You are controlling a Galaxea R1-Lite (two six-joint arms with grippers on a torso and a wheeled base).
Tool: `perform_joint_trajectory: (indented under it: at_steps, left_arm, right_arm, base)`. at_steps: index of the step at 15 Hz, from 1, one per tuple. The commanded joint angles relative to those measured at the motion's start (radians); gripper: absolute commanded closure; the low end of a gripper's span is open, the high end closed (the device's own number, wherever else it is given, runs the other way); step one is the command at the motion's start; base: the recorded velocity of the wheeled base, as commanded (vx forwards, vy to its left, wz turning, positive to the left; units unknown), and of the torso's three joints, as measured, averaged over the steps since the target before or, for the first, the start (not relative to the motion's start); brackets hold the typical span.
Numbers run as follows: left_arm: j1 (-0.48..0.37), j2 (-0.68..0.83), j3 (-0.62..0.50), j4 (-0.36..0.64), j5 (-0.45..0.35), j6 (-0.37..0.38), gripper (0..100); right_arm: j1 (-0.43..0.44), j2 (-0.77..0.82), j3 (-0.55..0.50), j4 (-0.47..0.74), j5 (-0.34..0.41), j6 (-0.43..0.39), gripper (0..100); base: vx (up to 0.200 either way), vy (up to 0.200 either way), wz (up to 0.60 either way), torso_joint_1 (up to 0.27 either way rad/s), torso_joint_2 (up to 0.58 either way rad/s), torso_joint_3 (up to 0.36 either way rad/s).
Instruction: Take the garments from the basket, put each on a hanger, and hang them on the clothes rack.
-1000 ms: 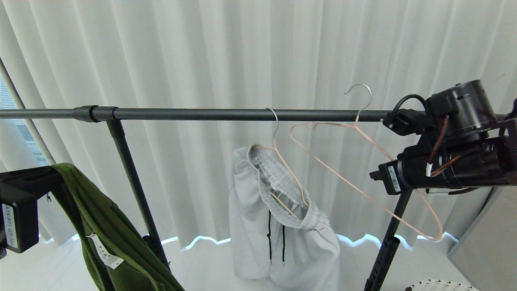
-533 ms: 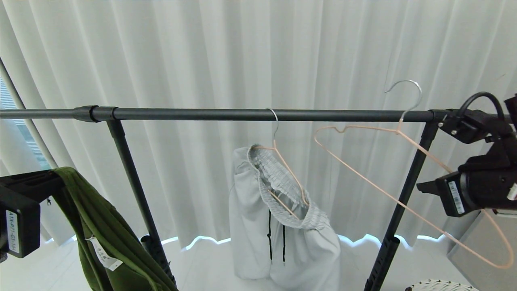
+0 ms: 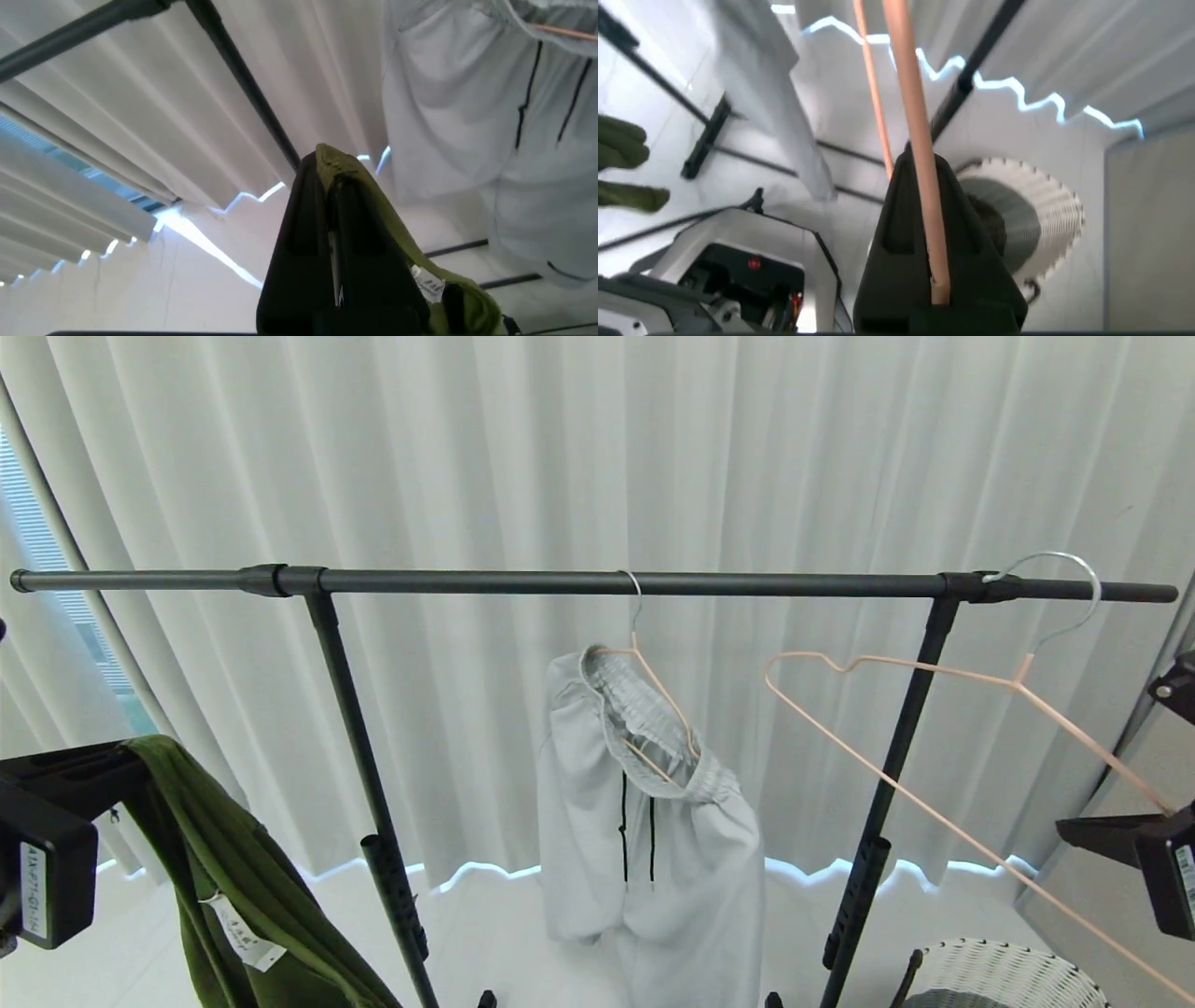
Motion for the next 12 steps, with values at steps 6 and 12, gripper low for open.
perform_joint_trajectory:
  at_steps: [6, 12]
  left_arm:
    - [0.001, 0.006, 0.036, -0.001, 0.001, 0.001, 100]
    - [-0.001, 0.023, 0.101, -0.001, -0.001, -0.005, 100]
  right_arm:
    - [0.112, -0.047, 0.045, -0.013, 0.004, 0.009, 100]
    - [0.436, -0.014, 0.100, -0.123, 0.004, 0.104, 100]
  base:
    - [-0.200, 0.000, 0.00, 0.002, 0.00, 0.002]
    - [-0.067, 0.000, 0.00, 0.001, 0.00, 0.001]
